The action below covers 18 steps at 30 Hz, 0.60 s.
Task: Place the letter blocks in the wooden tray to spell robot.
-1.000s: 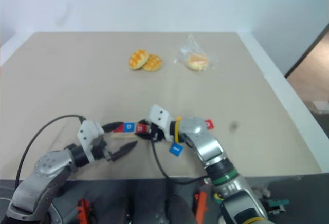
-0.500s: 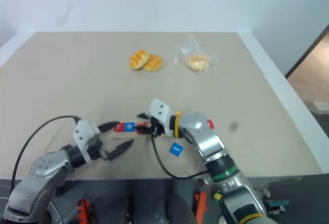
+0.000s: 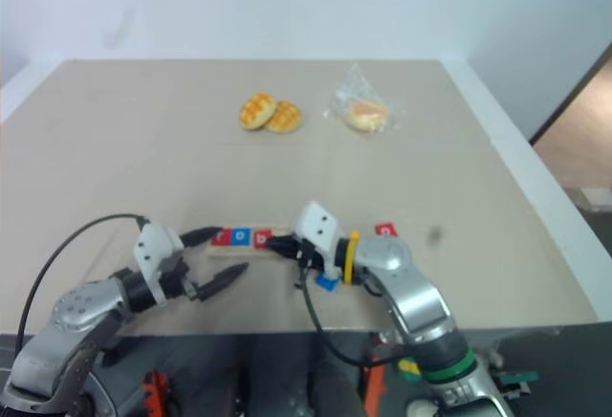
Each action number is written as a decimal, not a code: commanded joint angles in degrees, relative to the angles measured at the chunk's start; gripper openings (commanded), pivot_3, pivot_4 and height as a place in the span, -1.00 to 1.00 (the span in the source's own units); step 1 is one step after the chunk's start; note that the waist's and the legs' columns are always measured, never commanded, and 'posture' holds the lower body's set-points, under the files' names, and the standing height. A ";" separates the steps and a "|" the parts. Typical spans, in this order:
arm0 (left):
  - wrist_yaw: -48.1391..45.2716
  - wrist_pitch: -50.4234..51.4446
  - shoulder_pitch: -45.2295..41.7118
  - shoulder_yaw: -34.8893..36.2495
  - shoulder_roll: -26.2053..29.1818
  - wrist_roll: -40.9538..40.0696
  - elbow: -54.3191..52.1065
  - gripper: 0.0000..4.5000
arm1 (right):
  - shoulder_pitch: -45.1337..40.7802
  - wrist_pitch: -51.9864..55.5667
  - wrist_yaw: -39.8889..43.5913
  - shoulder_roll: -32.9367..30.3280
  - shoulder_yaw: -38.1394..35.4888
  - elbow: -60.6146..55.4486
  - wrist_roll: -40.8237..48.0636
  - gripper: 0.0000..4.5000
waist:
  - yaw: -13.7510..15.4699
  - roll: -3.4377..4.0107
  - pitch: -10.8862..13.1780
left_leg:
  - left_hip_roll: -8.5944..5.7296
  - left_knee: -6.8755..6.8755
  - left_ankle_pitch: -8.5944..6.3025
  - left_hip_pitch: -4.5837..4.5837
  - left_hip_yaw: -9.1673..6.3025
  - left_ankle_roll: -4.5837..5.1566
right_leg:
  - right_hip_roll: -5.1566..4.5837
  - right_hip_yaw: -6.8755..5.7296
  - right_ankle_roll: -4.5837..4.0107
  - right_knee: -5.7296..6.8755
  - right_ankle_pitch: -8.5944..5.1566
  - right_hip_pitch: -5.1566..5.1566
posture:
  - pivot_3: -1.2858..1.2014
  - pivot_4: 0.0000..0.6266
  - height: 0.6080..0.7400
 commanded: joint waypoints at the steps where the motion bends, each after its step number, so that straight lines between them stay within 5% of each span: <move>1: -0.50 -0.74 -0.06 1.08 0.40 -0.97 -0.84 1.00 | -1.45 -0.35 -1.06 0.25 0.88 0.02 -0.69 -0.99 | 0.01 0.00 0.00 | 0.00 0.00 0.00 0.00 0.00 0.00 | 0.00 0.00 0.00 0.00 0.00 0.00 | 0.03 -0.52 1.00; 18: 0.47 2.94 1.03 -0.06 0.53 -3.45 -3.15 1.00 | -4.56 -6.57 -0.55 0.47 3.39 8.15 -4.47 -0.99 | 0.03 -0.01 0.01 | -0.03 0.00 0.00 -0.03 0.00 -0.01 | -0.02 0.00 0.02 -0.01 -0.02 0.00 | 0.03 -0.52 1.00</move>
